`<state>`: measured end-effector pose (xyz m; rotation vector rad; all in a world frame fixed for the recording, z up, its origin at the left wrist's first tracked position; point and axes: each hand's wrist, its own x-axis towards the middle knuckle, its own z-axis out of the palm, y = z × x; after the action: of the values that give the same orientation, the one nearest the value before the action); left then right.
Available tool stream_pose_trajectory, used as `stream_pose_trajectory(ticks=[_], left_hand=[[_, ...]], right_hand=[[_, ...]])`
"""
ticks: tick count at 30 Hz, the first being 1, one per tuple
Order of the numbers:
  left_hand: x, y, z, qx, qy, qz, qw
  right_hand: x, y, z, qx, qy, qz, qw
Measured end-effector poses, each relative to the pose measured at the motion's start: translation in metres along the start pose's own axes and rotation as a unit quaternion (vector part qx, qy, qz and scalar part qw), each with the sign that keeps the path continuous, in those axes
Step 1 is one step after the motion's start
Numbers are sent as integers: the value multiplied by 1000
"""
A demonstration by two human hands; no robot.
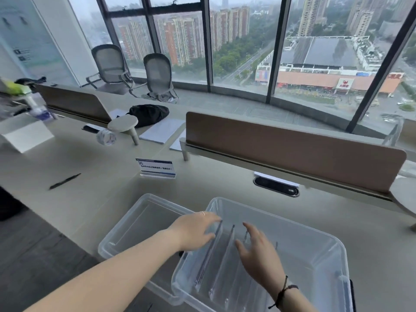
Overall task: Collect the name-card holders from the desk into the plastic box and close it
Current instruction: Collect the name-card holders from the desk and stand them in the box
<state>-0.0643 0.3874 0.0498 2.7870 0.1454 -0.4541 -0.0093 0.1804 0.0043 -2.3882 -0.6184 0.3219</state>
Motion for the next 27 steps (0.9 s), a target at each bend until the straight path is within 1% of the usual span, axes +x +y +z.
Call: stream_pose_trajectory(ticks=[3, 6, 10, 14, 20, 24, 27], left_hand=[[-2, -26, -19, -50, 45, -39, 997], [3, -57, -35, -73, 72, -67, 992], [18, -113, -52, -90, 72, -108, 987], [34, -179, -72, -98, 76, -153, 980], [70, -294, -103, -97, 109, -206, 968], [101, -358, -115, -68, 101, -216, 969], [130, -398, -119, -25, 84, -202, 975]], right_hand=[[20, -23, 5, -8, -11, -27, 1000], [42, -44, 8, -25, -24, -42, 999], [77, -67, 17, -44, -33, -60, 997], [119, -96, 33, -69, -45, -49, 995], [203, -153, 79, -125, -88, -58, 986], [272, -195, 119, -144, -121, -63, 980], [323, -226, 153, -150, -123, -81, 978]])
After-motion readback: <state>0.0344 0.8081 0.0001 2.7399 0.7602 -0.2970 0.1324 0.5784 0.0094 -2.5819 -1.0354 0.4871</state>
